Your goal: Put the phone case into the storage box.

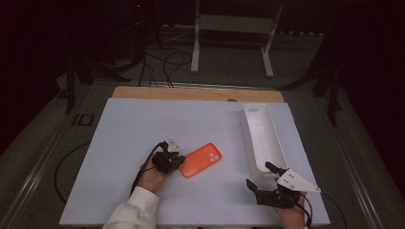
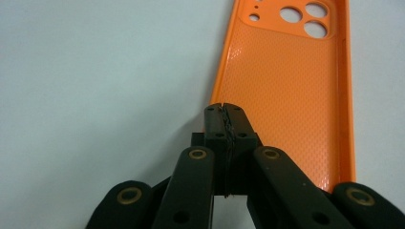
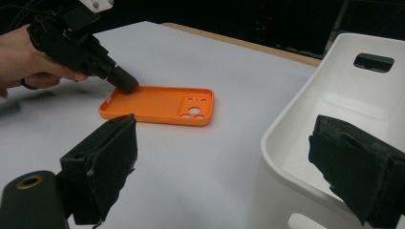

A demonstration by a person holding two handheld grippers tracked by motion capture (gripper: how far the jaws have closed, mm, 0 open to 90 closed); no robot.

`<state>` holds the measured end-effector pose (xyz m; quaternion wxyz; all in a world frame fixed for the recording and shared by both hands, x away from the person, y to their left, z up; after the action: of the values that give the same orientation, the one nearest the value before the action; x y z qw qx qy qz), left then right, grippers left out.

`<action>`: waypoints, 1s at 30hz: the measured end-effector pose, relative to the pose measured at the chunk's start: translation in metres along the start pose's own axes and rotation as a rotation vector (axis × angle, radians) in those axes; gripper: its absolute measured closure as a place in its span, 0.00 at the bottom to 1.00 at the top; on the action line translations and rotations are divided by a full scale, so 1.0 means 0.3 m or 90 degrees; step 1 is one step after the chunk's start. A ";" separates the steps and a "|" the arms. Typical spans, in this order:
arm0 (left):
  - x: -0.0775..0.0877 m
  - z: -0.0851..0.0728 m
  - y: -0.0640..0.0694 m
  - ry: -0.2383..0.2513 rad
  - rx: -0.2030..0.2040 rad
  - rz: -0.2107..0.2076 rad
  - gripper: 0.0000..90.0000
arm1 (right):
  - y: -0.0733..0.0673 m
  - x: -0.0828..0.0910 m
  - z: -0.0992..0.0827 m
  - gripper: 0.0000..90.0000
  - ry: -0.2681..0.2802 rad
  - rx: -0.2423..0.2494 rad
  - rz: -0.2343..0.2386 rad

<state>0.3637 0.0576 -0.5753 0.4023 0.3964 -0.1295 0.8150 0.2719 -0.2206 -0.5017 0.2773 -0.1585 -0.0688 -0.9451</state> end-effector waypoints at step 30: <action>0.449 -0.019 0.011 0.269 -0.016 0.064 0.11 | 0.009 -0.009 0.022 0.10 0.022 0.003 0.018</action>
<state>0.3093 0.1331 -0.4776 0.3840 0.2045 -0.0724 0.8975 0.2772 -0.2200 -0.4962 0.2922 -0.1421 -0.0638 -0.9436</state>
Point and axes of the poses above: each handheld gripper's, and its own axes: x roughly backward along the jaws, z roughly out of its top, y roughly to its right, the point moved 8 cm from there along -x, roughly forward along the jaws, and after that the axes turned 6 degrees about -z, right-handed, at the moved point
